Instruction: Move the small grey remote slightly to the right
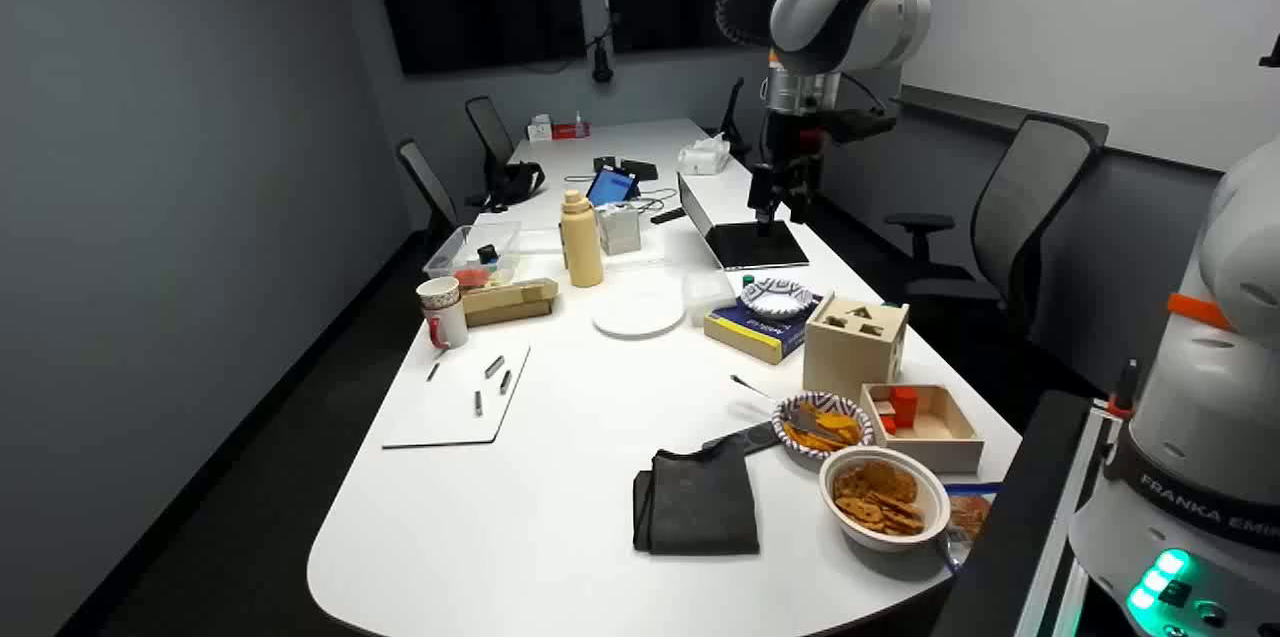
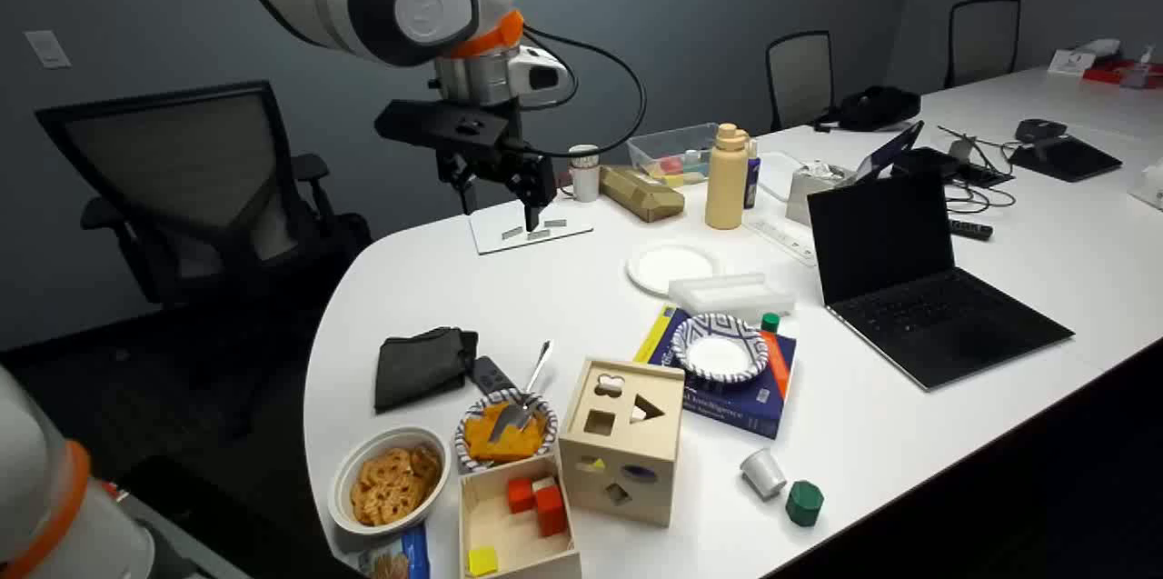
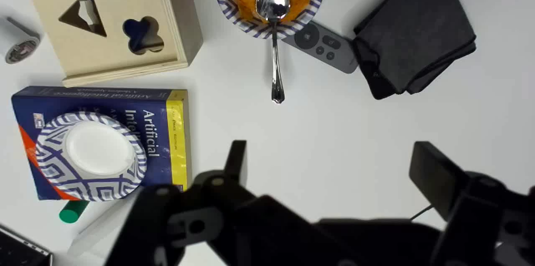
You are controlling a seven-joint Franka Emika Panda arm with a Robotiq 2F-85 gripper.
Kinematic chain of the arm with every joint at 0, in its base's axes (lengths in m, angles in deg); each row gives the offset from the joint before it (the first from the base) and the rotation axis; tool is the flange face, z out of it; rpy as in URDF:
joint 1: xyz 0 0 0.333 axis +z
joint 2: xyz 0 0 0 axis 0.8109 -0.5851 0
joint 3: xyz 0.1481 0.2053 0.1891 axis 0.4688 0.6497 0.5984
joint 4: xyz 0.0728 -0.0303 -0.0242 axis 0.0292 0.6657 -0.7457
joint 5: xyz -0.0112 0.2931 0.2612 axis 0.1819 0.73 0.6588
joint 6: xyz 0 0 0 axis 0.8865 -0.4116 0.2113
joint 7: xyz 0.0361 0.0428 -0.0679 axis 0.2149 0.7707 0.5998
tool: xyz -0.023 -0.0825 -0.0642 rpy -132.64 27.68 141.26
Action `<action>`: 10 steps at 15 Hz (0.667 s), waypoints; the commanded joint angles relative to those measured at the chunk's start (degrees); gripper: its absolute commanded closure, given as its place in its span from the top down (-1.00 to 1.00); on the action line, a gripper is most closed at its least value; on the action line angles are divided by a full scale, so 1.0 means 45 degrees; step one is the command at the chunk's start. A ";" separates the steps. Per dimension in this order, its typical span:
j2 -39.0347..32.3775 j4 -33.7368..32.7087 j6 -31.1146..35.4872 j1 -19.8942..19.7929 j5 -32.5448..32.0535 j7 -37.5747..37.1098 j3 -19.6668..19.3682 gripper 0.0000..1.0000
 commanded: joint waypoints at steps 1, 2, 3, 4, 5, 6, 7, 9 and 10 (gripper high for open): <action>-0.0008 -0.0018 -0.0028 -0.0251 0.0080 0.0052 0.0254 1.00; -0.0008 -0.0022 -0.0028 -0.0252 0.0080 0.0052 0.0253 1.00; -0.0008 -0.0023 -0.0028 -0.0252 0.0080 0.0052 0.0253 1.00; -0.0008 -0.0023 -0.0028 -0.0252 0.0080 0.0052 0.0253 1.00; -0.0009 -0.0023 -0.0028 -0.0252 0.0080 0.0052 0.0254 1.00; -0.0008 -0.0023 -0.0028 -0.0252 0.0080 0.0052 0.0254 1.00; -0.0171 -0.0135 -0.0160 -0.0151 0.0264 -0.0111 0.0349 1.00; -0.0681 -0.0178 -0.0071 -0.0213 -0.0200 -0.1579 0.0879 1.00; -0.0933 -0.0147 -0.0058 -0.0135 -0.0264 -0.2148 0.1151 1.00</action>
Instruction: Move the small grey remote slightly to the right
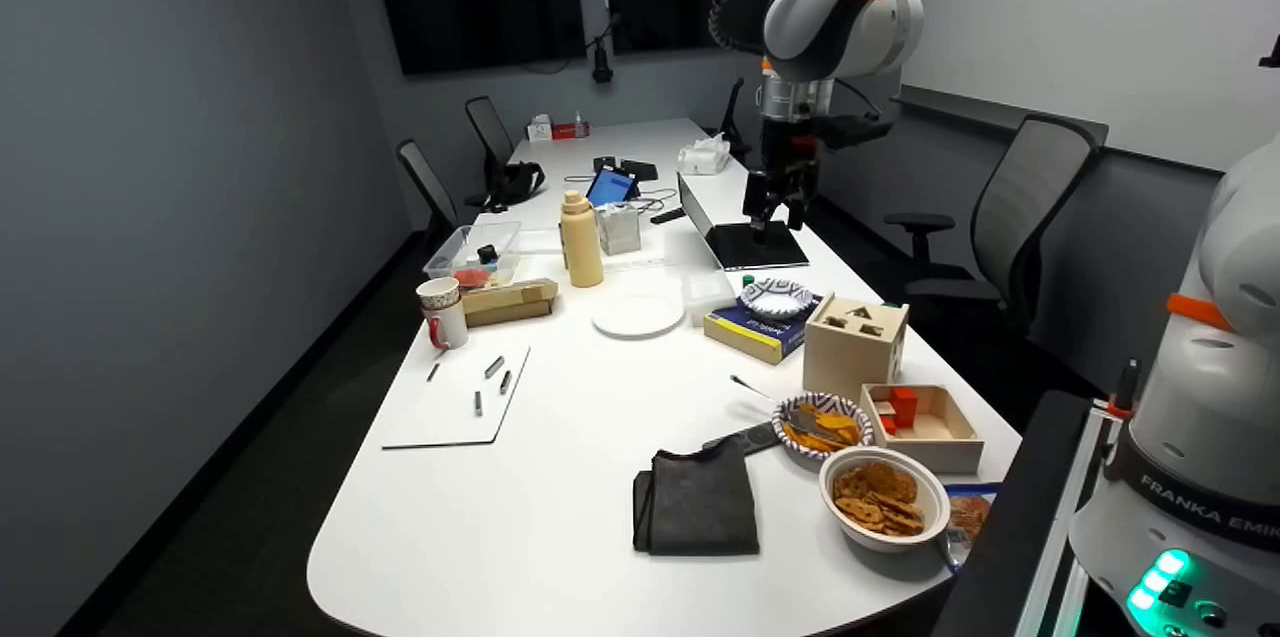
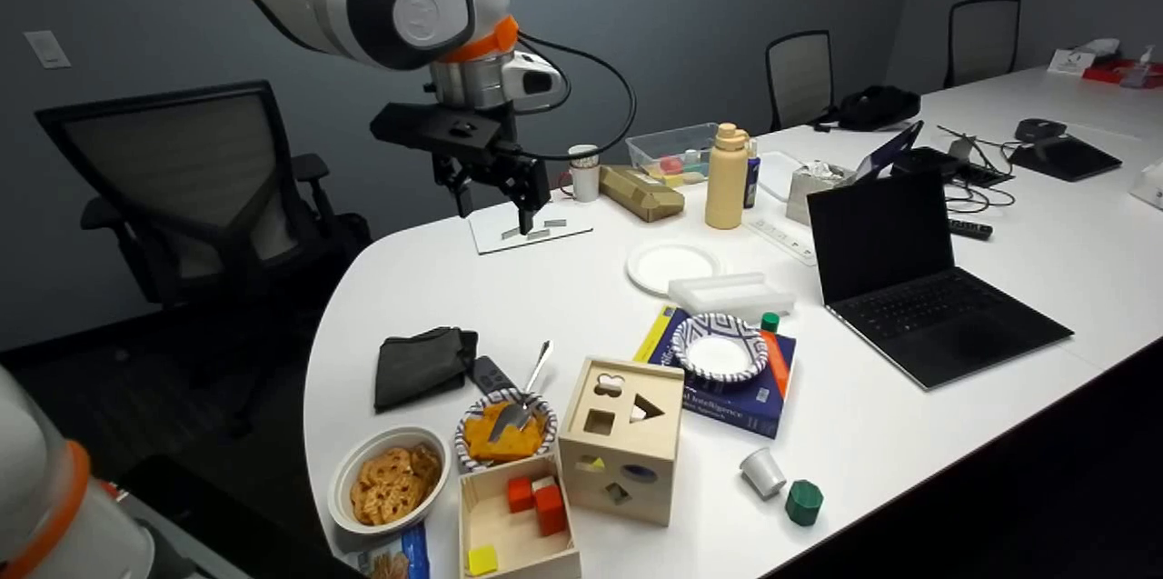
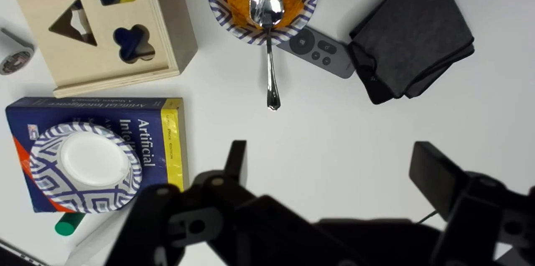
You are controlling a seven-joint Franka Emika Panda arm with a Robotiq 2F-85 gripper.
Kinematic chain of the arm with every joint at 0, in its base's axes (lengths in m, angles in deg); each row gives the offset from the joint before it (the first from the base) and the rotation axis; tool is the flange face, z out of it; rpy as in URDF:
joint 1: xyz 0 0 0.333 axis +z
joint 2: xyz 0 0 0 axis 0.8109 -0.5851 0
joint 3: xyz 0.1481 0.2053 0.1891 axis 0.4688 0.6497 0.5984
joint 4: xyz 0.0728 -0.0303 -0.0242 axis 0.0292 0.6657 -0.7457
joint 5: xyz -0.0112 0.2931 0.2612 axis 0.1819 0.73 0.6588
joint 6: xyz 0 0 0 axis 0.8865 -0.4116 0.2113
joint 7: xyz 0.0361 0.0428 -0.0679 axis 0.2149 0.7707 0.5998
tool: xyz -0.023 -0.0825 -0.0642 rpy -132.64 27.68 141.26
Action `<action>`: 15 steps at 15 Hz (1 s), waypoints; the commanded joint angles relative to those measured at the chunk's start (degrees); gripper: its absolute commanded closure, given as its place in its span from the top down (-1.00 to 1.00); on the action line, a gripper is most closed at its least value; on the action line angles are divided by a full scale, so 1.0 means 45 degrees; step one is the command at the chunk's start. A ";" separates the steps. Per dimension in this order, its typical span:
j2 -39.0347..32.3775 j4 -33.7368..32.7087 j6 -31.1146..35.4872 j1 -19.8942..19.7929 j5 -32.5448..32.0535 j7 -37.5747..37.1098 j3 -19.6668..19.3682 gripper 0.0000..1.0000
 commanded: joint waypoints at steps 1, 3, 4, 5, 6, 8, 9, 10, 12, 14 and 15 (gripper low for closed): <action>-0.0900 -0.0099 0.0037 -0.0048 -0.0237 -0.2065 0.1017 1.00; -0.1353 0.0058 0.0205 0.0016 -0.0299 -0.3178 0.1497 0.45; -0.1580 0.0145 0.0287 0.0037 -0.0277 -0.3672 0.1689 0.31; -0.1842 0.0233 0.0451 0.0056 -0.0220 -0.4107 0.1843 0.11; -0.2091 0.0282 0.0584 0.0072 -0.0195 -0.4512 0.1972 -0.03; -0.2636 0.0346 0.1019 0.0090 -0.0246 -0.5302 0.2136 -0.34; -0.2926 0.0318 0.1169 0.0110 -0.0205 -0.5525 0.2169 -0.48; -0.3285 0.0259 0.1358 0.0136 -0.0112 -0.5661 0.2184 -0.65; -0.3947 0.0127 0.1744 0.0177 -0.0152 -0.6146 0.2149 -0.96; -0.4628 -0.0028 0.2188 0.0210 -0.0084 -0.6420 0.2084 -1.00; -0.4968 -0.0119 0.2411 0.0231 -0.0070 -0.6554 0.2050 -1.00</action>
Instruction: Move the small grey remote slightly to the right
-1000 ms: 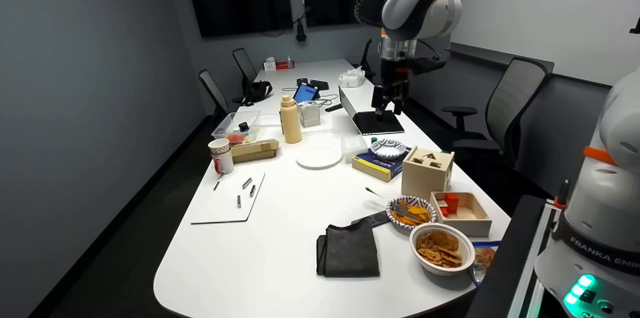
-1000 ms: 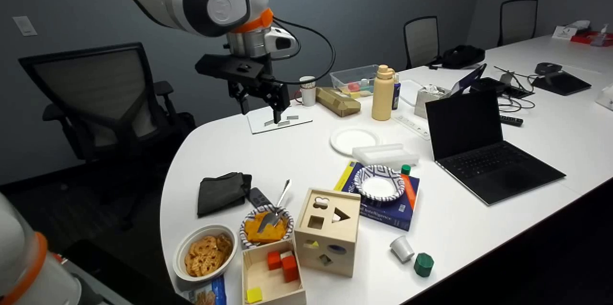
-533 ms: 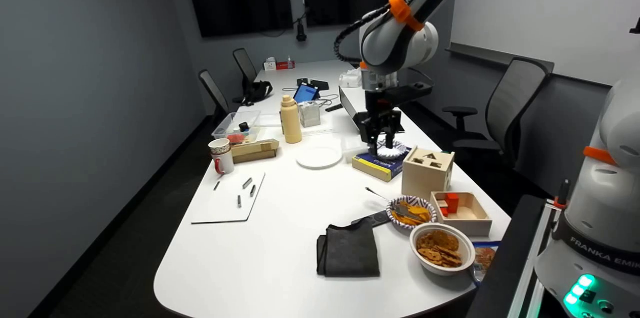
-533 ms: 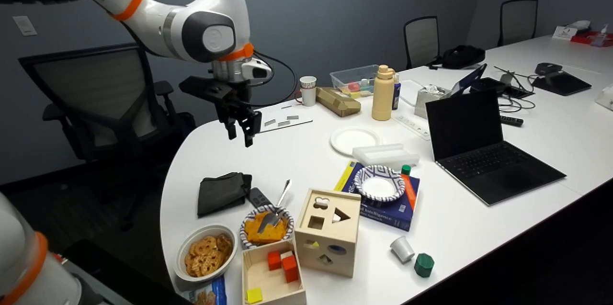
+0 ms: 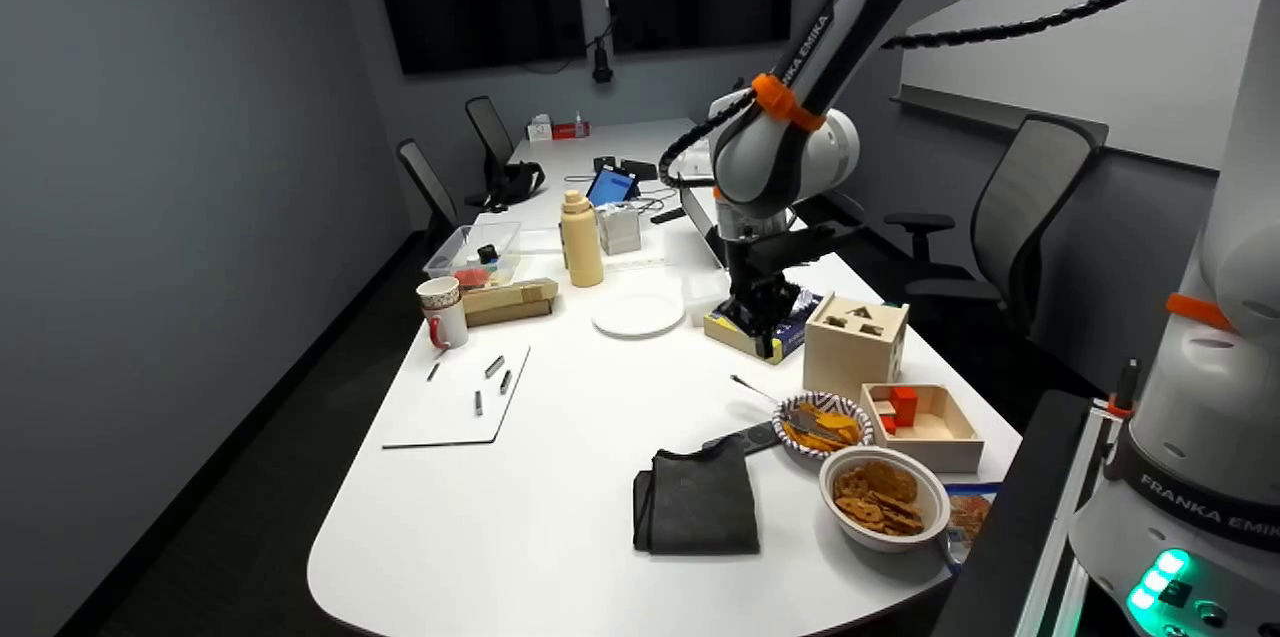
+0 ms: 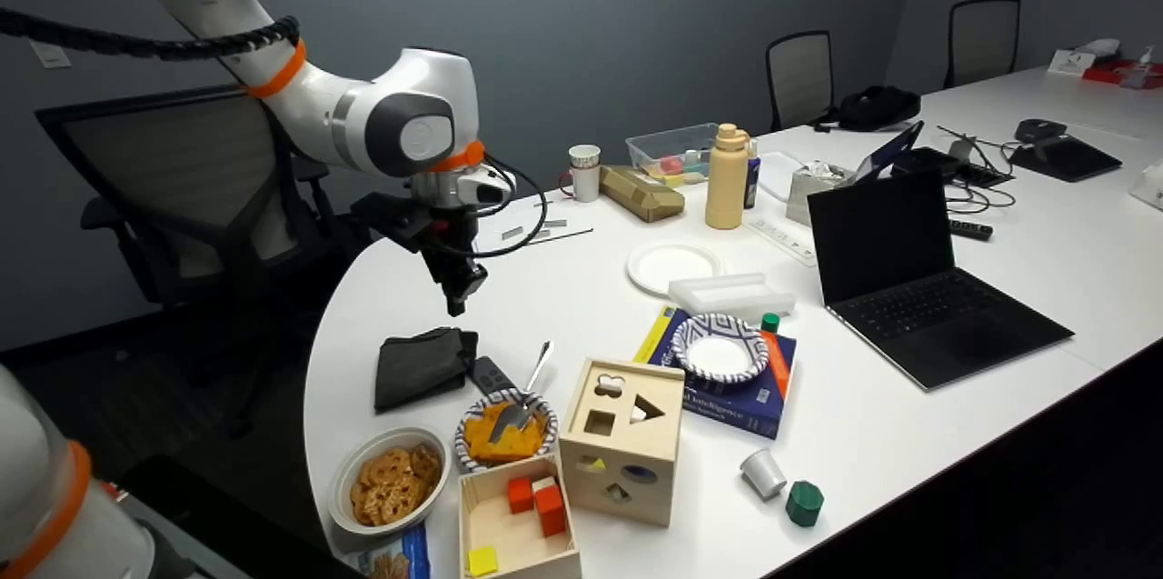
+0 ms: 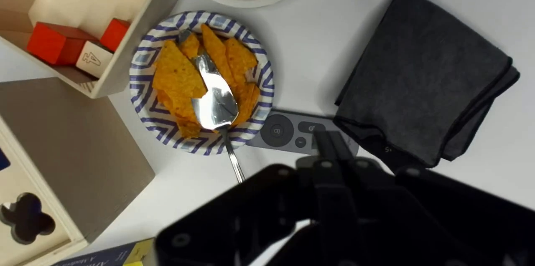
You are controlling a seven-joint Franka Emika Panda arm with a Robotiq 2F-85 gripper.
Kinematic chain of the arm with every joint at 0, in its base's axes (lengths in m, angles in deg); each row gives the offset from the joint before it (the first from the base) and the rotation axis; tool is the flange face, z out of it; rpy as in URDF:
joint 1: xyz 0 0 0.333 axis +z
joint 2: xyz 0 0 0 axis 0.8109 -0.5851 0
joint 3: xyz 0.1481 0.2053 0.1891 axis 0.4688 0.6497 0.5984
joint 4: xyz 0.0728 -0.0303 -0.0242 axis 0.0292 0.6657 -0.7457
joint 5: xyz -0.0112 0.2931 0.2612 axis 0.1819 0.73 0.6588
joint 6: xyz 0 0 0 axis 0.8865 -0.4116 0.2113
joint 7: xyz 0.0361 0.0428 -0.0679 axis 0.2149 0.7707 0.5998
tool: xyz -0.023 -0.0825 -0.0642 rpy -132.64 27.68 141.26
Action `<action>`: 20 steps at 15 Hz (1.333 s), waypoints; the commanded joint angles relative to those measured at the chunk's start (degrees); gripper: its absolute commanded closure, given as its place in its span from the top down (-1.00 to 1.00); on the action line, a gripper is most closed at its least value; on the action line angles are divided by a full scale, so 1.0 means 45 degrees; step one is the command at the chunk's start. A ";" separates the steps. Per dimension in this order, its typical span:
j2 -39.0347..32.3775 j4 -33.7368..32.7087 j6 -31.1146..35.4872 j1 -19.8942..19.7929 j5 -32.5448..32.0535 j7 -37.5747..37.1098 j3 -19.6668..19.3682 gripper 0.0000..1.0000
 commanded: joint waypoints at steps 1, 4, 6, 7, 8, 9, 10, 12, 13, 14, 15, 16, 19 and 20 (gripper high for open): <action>-0.1364 -0.0493 0.0890 0.0152 -0.0010 -0.0762 -0.0119 -1.00; -0.2401 -0.0834 0.1430 0.0228 0.0109 -0.0840 -0.0184 -1.00; -0.3011 -0.1007 0.1879 0.0339 0.0031 -0.0984 -0.0285 -1.00; -0.3324 -0.1118 0.2070 0.0386 0.0091 -0.1002 -0.0318 -1.00; -0.3613 -0.1220 0.2254 0.0463 0.0062 -0.1106 -0.0395 -1.00; -0.3894 -0.1337 0.2403 0.0539 0.0005 -0.1188 -0.0483 -1.00; -0.4143 -0.1456 0.2504 0.0634 -0.0043 -0.1280 -0.0583 -1.00; -0.4617 -0.1709 0.2789 0.0830 -0.0140 -0.1378 -0.0795 -1.00; -0.4839 -0.1861 0.2903 0.0965 -0.0186 -0.1467 -0.0914 -1.00; -0.5083 -0.2054 0.2914 0.1148 -0.0289 -0.1595 -0.1091 -1.00; -0.5308 -0.2252 0.2936 0.1255 -0.0313 -0.1602 -0.1202 -1.00; -0.5504 -0.2396 0.2901 0.1369 -0.0305 -0.1647 -0.1315 -1.00; -0.6075 -0.2890 0.2816 0.1530 -0.0206 -0.1638 -0.1519 -1.00; -0.6279 -0.3065 0.2750 0.1566 -0.0185 -0.1641 -0.1574 -1.00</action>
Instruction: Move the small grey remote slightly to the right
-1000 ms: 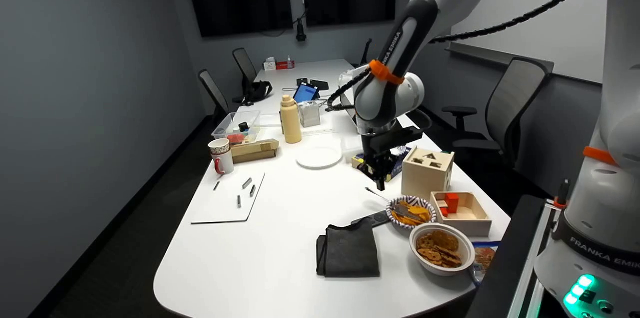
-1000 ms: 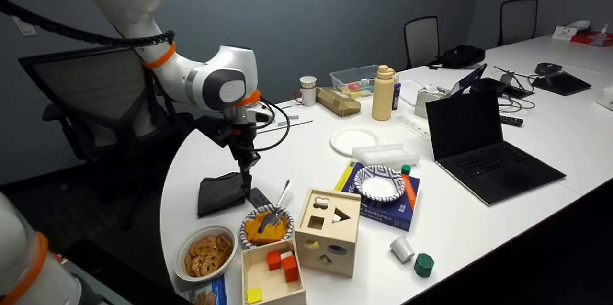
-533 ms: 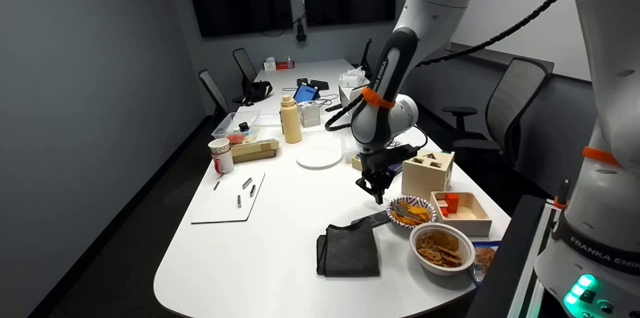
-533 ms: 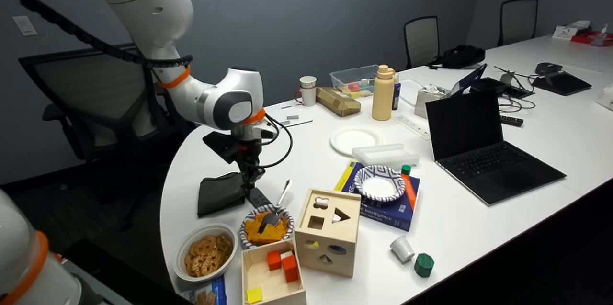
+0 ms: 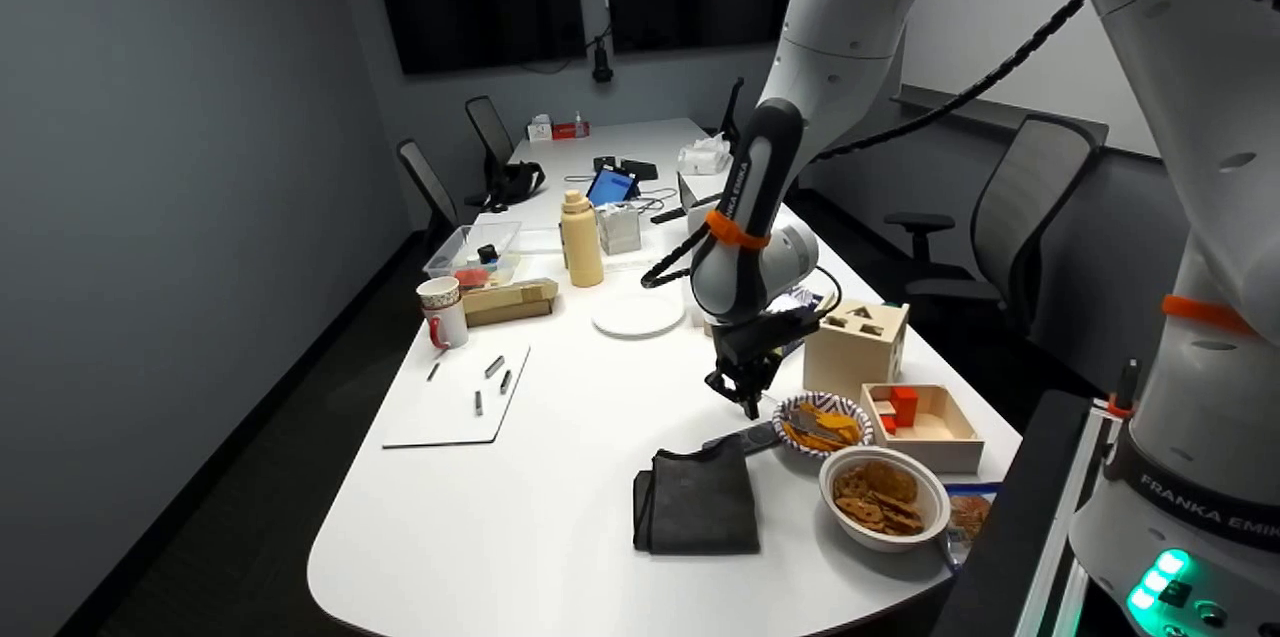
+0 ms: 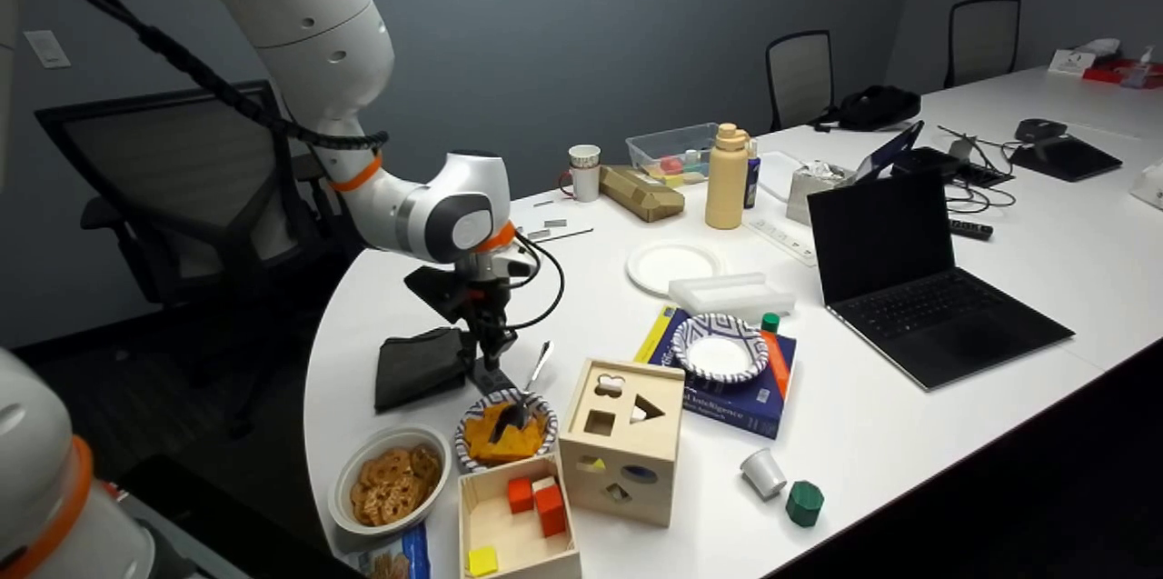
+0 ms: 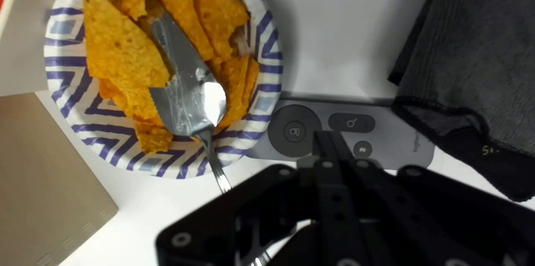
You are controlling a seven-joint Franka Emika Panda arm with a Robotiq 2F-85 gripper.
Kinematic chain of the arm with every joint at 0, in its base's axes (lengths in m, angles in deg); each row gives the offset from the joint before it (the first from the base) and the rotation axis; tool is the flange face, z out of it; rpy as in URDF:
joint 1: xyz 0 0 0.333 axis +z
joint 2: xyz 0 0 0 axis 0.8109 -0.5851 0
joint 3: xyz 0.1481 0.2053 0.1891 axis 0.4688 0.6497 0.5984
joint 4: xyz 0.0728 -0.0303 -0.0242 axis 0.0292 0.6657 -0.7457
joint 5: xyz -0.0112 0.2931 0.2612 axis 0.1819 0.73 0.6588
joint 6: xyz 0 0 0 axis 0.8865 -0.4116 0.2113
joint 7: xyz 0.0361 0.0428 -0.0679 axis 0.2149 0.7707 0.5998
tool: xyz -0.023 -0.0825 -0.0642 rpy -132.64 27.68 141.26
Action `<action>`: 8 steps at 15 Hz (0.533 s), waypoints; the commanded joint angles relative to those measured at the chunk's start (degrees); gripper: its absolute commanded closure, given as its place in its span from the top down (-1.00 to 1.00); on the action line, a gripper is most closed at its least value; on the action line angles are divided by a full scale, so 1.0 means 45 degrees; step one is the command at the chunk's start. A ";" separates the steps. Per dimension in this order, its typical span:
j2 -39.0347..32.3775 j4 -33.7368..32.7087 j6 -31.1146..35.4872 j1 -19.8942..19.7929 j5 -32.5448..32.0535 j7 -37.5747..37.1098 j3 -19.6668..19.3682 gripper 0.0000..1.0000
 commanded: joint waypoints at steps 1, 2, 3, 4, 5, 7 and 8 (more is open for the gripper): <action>-0.0847 -0.0786 -0.0044 0.0263 -0.0106 -0.0311 -0.0296 -1.00; -0.1014 -0.0888 -0.0034 0.0279 -0.0099 -0.0316 -0.0351 -1.00; -0.1169 -0.1030 -0.0024 0.0280 -0.0097 -0.0288 -0.0386 -1.00; -0.1328 -0.1167 -0.0055 0.0291 -0.0091 -0.0288 -0.0423 -1.00; -0.1439 -0.1275 -0.0128 0.0289 -0.0069 -0.0288 -0.0450 -1.00; -0.1604 -0.1423 -0.0146 0.0208 0.0029 -0.0180 -0.0398 -1.00; -0.1657 -0.1480 -0.0191 0.0241 0.0031 -0.0211 -0.0424 -1.00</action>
